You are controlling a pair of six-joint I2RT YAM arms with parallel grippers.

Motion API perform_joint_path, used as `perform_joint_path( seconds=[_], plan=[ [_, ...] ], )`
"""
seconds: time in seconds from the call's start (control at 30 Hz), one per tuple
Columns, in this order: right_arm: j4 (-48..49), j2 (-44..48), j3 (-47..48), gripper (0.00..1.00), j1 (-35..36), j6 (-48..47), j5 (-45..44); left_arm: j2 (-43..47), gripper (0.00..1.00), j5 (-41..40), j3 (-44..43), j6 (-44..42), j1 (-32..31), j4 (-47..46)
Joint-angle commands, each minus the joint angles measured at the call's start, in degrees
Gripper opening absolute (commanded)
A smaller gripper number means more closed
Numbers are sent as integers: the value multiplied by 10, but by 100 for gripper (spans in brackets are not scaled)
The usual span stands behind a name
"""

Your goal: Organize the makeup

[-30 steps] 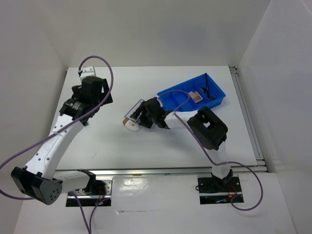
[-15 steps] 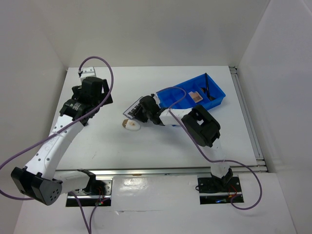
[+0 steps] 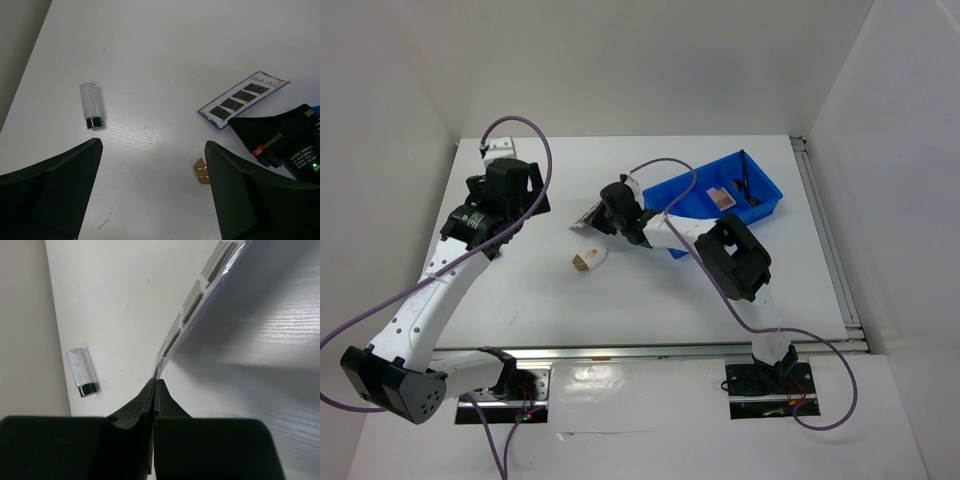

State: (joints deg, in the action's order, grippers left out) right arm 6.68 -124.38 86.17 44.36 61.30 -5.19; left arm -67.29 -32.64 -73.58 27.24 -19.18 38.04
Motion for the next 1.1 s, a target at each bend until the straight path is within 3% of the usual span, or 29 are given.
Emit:
perform_joint_path(
  seconds=[0.0,0.2,0.37,0.57,0.73,1.07],
  plan=[
    [7,18,24,0,-1,-42,-8,14,98,1,5,-7,1,-20],
    [0,62,43,0,-7,-155,4,14,98,1,-14,-1,1,-2],
    [-14,121,61,0,-38,-258,83,14,99,1,-25,-1,1,-2],
    [-93,182,92,0,-74,-369,122,14,99,1,-25,-1,1,-7],
    [-161,269,87,0,-110,-456,106,8,99,1,-31,-1,1,-7],
    [-284,329,38,0,-199,-580,48,-3,99,25,-46,-1,1,-12]
  ],
)
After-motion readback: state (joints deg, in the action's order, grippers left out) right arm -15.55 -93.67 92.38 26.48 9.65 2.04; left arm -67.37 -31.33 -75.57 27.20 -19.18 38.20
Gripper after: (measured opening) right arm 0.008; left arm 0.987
